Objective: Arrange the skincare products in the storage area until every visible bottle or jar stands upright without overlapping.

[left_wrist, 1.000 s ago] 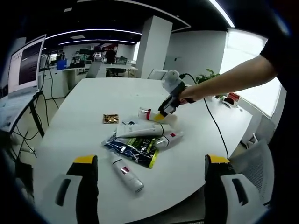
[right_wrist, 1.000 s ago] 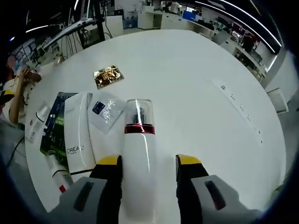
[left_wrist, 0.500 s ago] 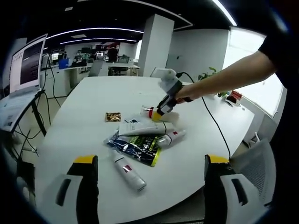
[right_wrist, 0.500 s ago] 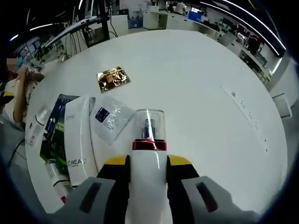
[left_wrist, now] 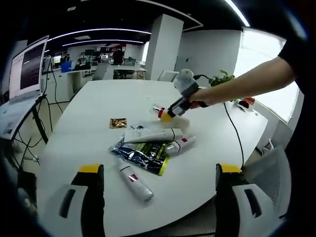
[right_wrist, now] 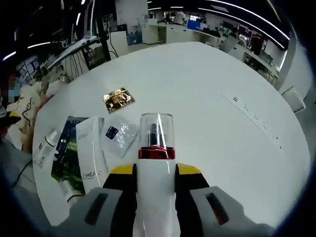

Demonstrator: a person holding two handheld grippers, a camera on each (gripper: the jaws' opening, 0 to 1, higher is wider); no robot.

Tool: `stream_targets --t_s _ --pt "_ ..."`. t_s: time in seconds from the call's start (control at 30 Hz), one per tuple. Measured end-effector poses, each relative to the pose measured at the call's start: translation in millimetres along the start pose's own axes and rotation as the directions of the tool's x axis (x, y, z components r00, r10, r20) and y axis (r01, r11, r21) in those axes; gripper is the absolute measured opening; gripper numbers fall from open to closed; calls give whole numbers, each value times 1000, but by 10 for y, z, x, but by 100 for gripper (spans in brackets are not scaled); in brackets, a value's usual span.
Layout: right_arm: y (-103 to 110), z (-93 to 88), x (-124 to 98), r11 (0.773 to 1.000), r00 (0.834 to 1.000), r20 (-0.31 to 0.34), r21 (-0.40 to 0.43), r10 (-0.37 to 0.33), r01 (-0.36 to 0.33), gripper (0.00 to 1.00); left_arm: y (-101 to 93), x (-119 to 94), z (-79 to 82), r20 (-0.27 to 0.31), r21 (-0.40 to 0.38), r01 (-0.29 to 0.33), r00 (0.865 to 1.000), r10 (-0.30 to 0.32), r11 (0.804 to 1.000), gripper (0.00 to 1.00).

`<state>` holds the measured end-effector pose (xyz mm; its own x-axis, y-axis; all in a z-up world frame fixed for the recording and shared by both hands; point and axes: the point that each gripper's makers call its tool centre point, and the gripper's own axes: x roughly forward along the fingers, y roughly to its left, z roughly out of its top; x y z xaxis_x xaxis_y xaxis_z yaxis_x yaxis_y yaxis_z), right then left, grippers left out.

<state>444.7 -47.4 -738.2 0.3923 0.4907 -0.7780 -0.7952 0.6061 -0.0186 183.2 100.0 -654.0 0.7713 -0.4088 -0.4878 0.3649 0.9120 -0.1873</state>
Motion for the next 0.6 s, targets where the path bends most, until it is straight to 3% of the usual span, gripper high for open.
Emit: stream_targets --t_s 0.17,0.37,0.6 --pt "-61 -26 -273 999 997 70 33 -14 11 28 -27 7 10 -2 7 21 1000 -21 1000 86" --pt "-42 -214 -495 998 992 125 56 -34 27 28 -94 22 46 1 13 49 999 -49 999 85" --pt "116 -447 -927 996 979 198 81 -48 33 28 -402 94 151 25 12 143 989 -143 990 85"
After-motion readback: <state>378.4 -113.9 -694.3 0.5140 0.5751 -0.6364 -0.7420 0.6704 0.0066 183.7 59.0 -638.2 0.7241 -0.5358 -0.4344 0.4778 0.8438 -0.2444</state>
